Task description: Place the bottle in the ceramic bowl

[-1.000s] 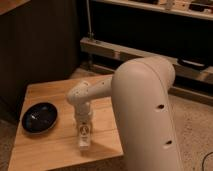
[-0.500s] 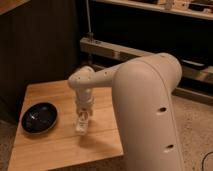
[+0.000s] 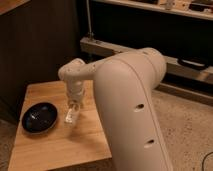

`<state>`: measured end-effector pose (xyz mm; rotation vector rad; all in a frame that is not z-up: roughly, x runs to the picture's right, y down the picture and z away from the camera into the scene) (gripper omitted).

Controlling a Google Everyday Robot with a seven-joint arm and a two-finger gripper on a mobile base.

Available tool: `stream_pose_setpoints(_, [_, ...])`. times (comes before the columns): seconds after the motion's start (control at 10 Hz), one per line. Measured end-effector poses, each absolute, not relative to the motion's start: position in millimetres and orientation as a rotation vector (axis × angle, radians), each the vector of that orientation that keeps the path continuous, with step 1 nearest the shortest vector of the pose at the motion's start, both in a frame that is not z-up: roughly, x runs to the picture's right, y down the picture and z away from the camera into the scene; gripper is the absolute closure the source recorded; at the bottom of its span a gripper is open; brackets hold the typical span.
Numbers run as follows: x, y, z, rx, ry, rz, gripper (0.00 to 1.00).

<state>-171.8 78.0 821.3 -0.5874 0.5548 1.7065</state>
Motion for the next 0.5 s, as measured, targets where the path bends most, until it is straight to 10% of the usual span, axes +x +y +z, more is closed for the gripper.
stream_pose_setpoints(0.5, [-204.8, 48.5, 826.1, -0.603, 0.584, 1.713, 1.00])
